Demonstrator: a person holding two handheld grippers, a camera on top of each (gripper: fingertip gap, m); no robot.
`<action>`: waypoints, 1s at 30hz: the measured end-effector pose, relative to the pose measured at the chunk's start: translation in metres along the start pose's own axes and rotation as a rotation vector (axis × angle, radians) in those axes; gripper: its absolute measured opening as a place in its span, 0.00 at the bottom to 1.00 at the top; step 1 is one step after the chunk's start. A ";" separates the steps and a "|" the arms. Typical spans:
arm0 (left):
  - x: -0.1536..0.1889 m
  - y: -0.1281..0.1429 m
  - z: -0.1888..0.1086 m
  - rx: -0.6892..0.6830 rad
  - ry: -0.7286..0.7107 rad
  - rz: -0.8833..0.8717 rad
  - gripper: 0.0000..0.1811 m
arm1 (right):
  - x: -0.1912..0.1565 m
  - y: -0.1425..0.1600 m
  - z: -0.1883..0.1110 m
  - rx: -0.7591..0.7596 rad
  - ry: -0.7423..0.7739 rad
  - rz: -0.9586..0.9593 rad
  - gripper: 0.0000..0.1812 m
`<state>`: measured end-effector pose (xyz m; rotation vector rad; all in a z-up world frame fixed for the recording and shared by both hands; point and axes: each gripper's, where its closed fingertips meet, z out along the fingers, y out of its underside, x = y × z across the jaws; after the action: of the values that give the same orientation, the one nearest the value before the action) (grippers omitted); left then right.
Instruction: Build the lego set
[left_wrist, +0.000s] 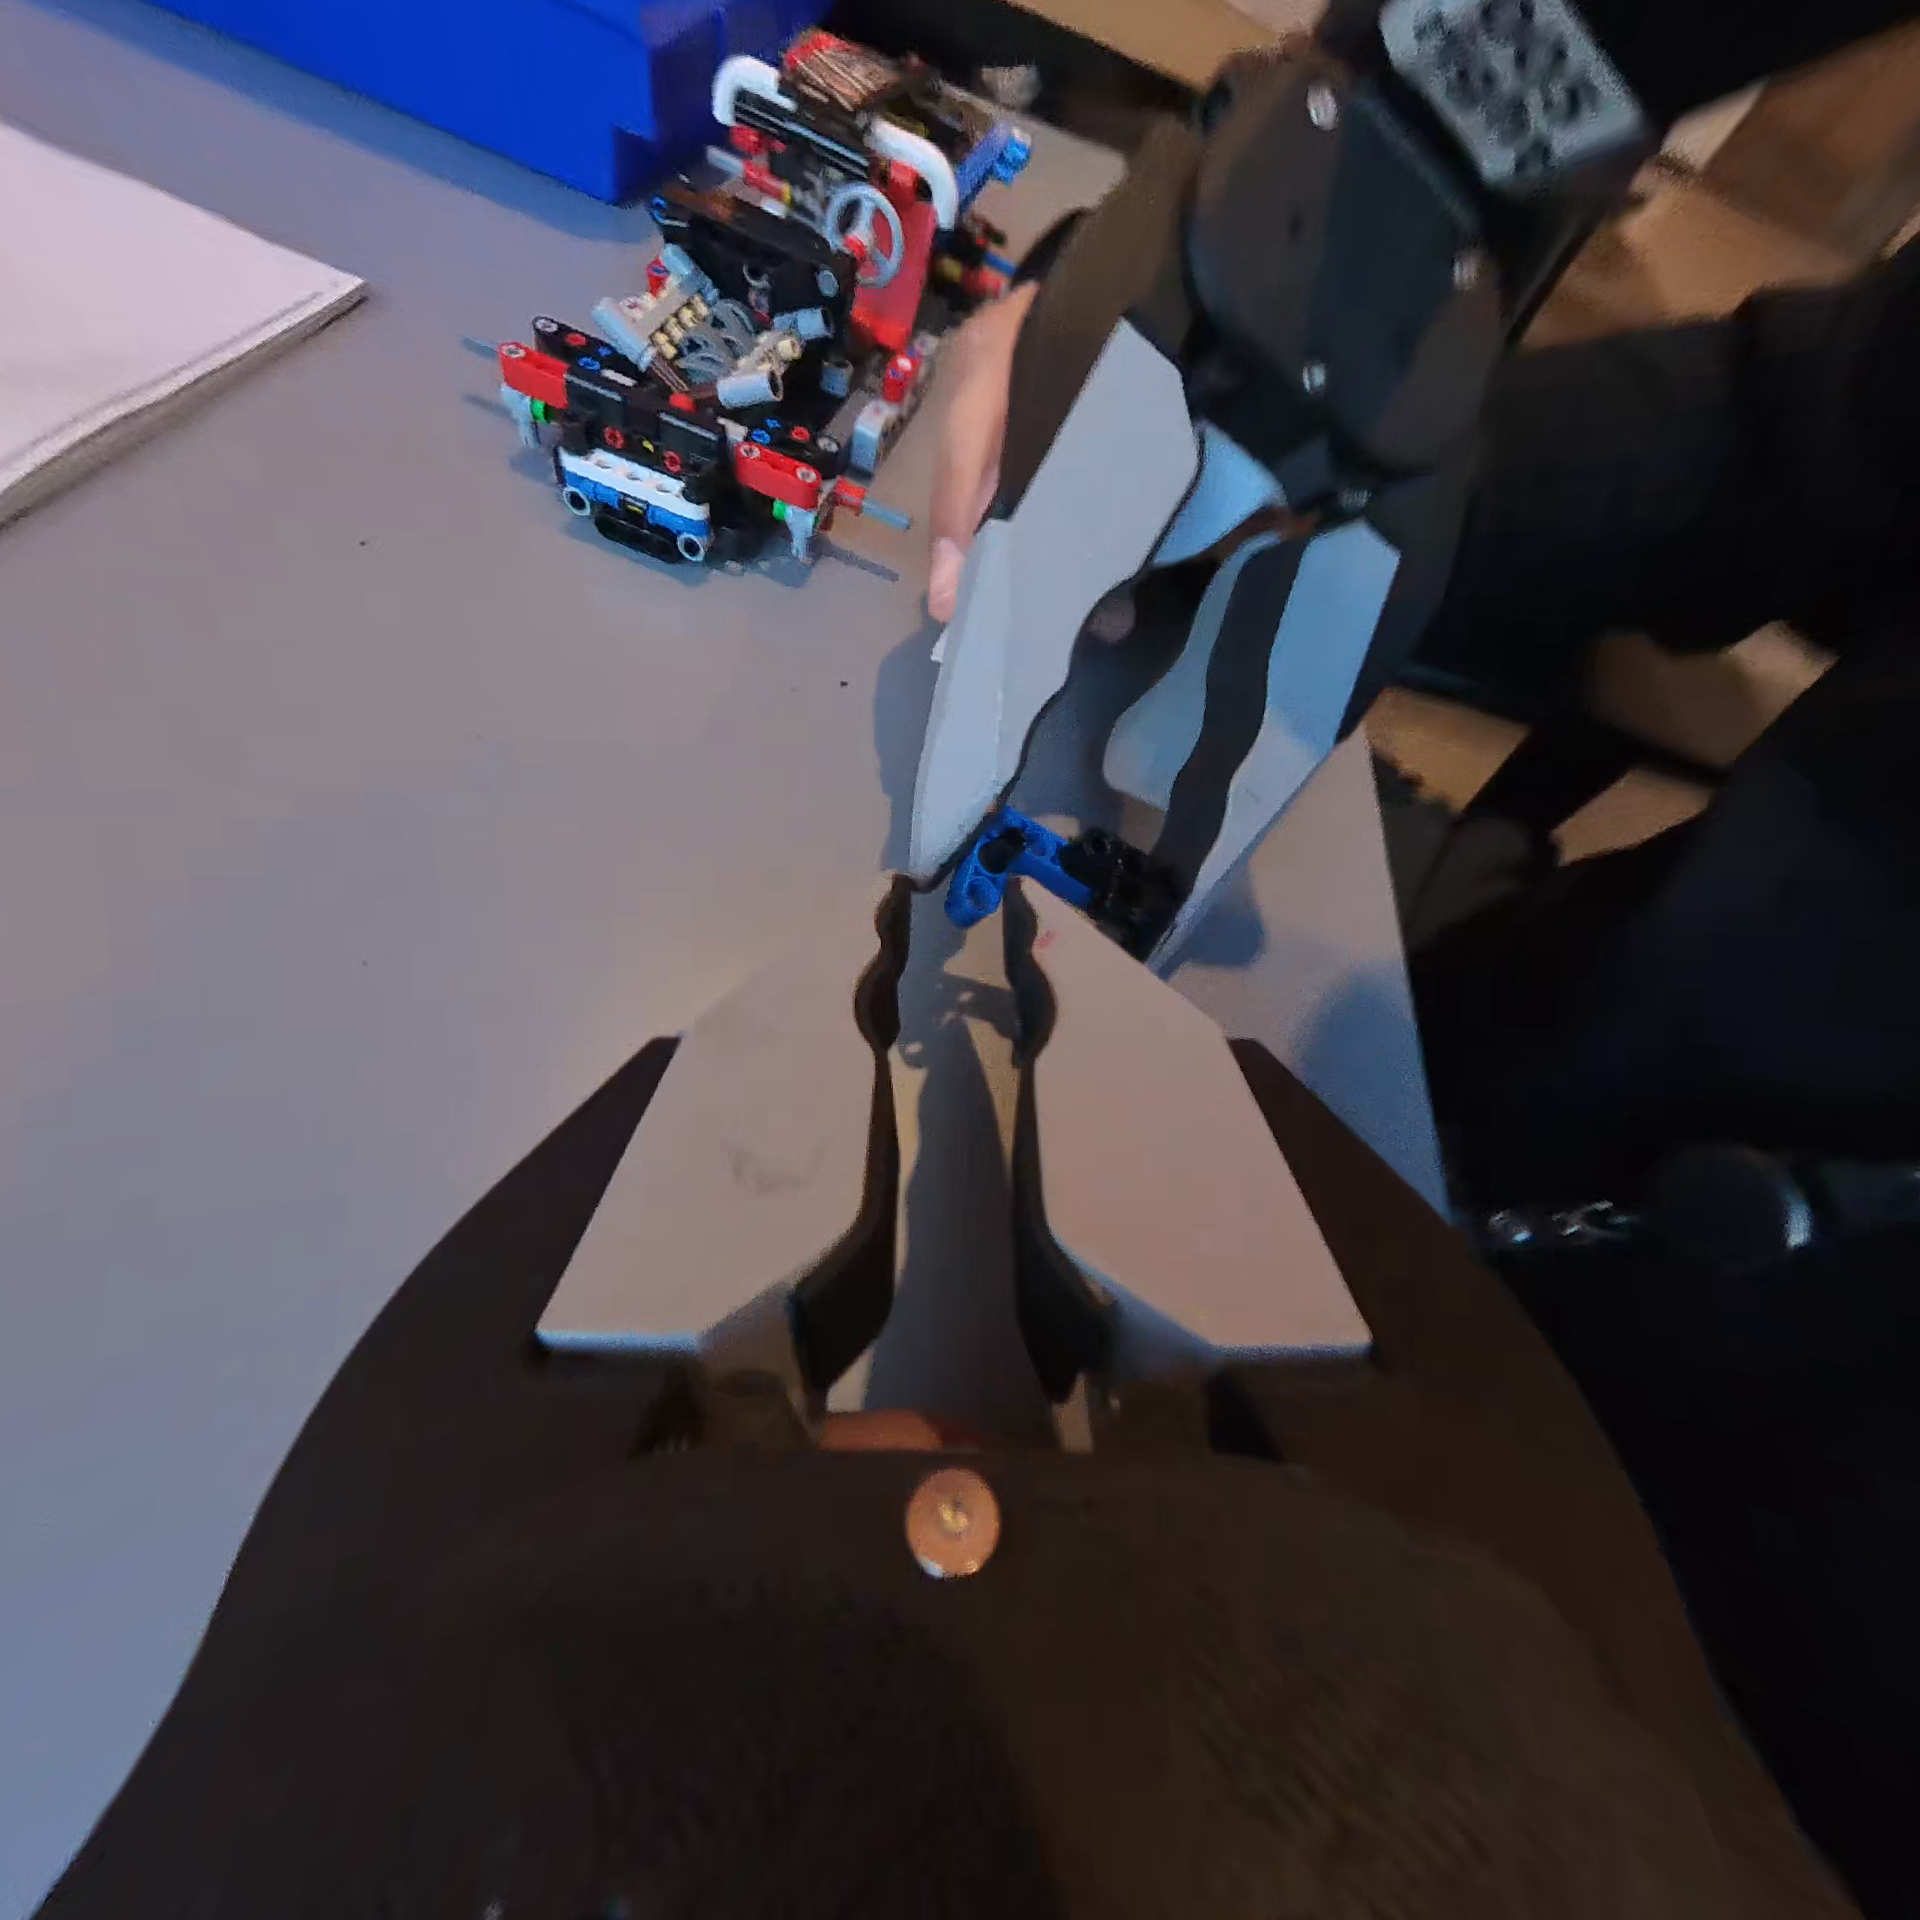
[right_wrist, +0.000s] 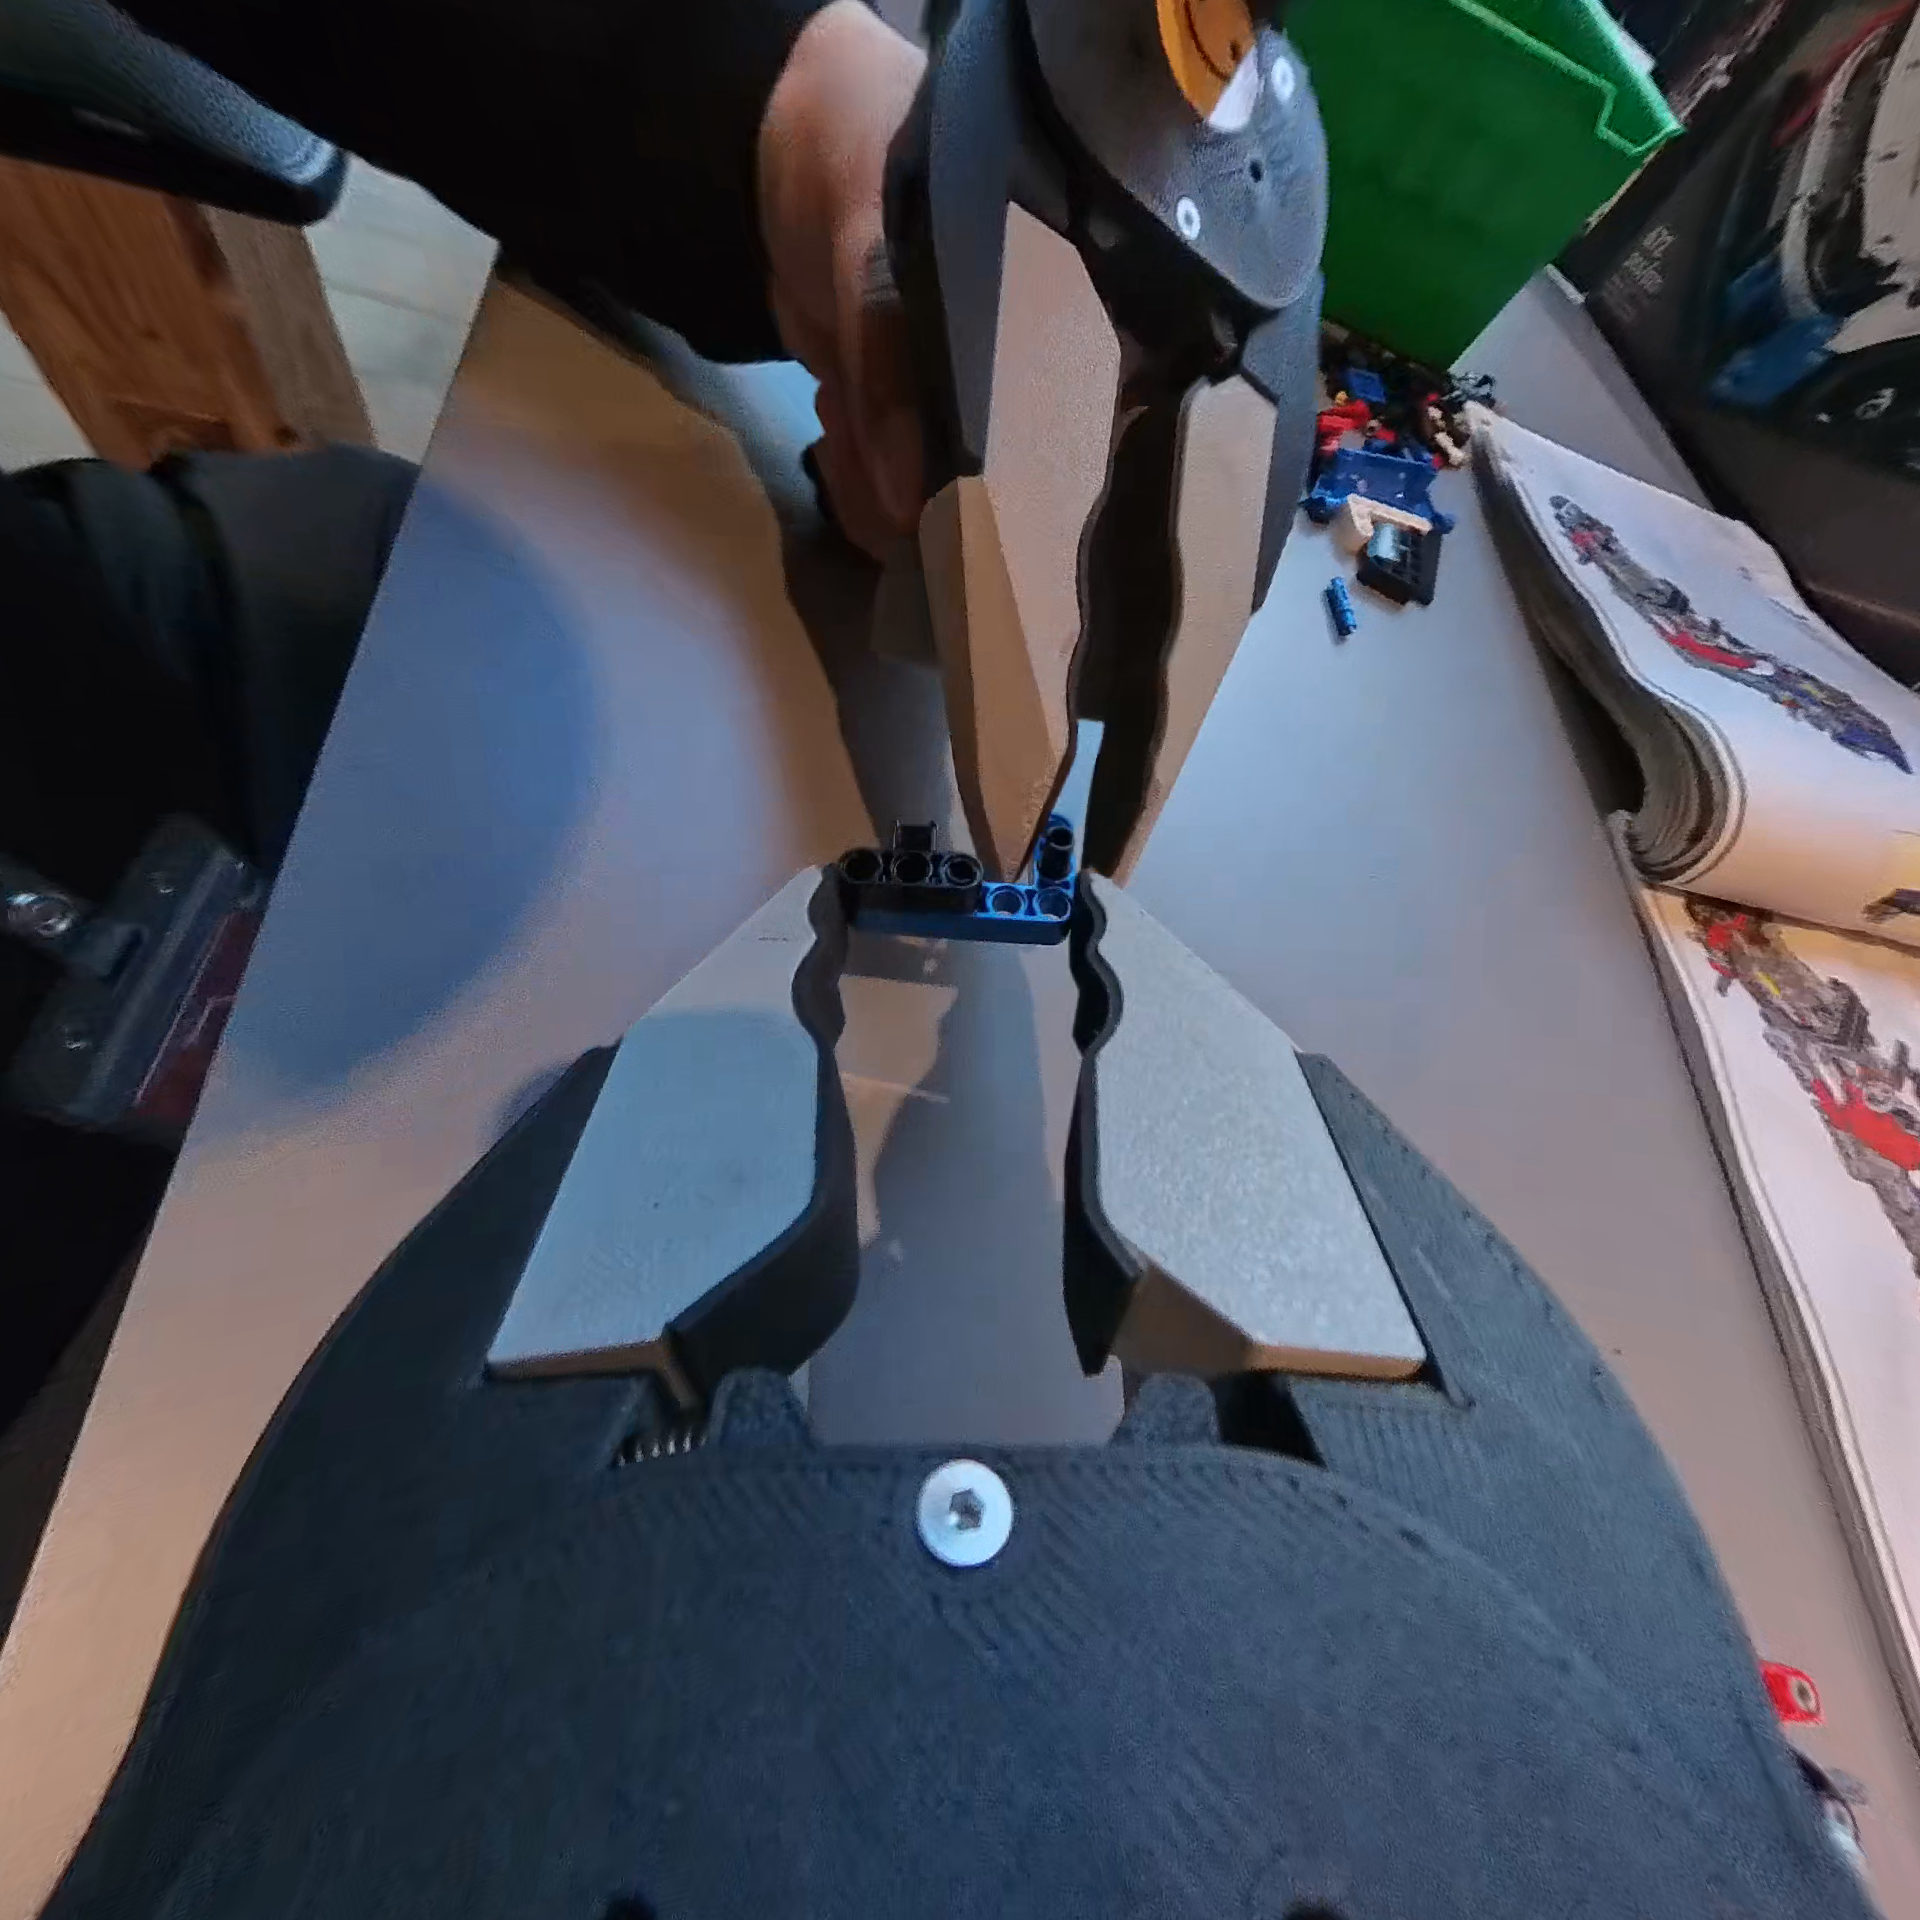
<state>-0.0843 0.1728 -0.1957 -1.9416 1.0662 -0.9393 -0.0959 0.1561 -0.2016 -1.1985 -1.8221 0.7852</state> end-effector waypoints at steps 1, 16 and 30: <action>0.000 0.003 0.001 -0.023 -0.025 0.045 0.07 | -0.002 0.001 0.000 -0.004 -0.022 0.006 0.22; -0.011 0.043 -0.007 -0.176 -0.470 -0.190 0.02 | 0.001 0.022 0.019 -0.314 0.347 0.154 0.17; 0.040 0.023 -0.001 -0.029 -0.166 -0.056 0.16 | -0.022 -0.003 -0.001 -0.067 0.126 0.200 0.07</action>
<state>-0.0779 0.1274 -0.2042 -2.0435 0.9398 -0.7810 -0.0916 0.1348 -0.2043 -1.4572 -1.6546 0.7457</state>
